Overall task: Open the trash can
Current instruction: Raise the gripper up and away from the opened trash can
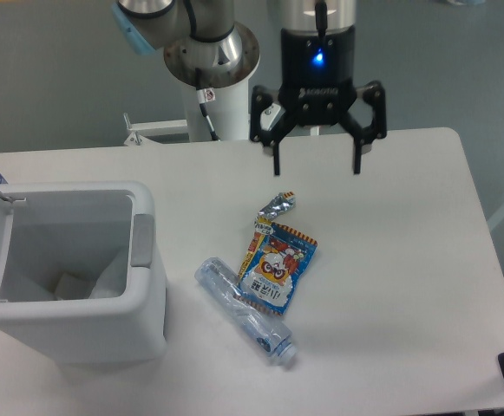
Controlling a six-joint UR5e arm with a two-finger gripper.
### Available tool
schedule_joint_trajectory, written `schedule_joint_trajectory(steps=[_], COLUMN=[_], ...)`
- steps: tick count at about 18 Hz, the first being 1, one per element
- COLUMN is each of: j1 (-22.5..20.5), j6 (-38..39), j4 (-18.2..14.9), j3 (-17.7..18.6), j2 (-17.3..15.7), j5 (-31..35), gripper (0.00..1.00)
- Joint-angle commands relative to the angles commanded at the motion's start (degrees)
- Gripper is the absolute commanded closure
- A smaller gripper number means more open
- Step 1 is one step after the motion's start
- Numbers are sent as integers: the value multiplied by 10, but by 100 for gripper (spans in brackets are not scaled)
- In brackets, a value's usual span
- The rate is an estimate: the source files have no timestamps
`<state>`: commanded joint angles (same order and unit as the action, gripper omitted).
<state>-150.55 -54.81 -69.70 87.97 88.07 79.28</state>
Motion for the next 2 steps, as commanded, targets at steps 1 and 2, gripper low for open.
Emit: schedule_joint_trajectory(steps=[1, 2], j1=[-2, -4], j6=[-23, -28], j4=[3, 0], j3=[4, 5], j2=[-2, -2], j5=[1, 1], gripper=[0, 0])
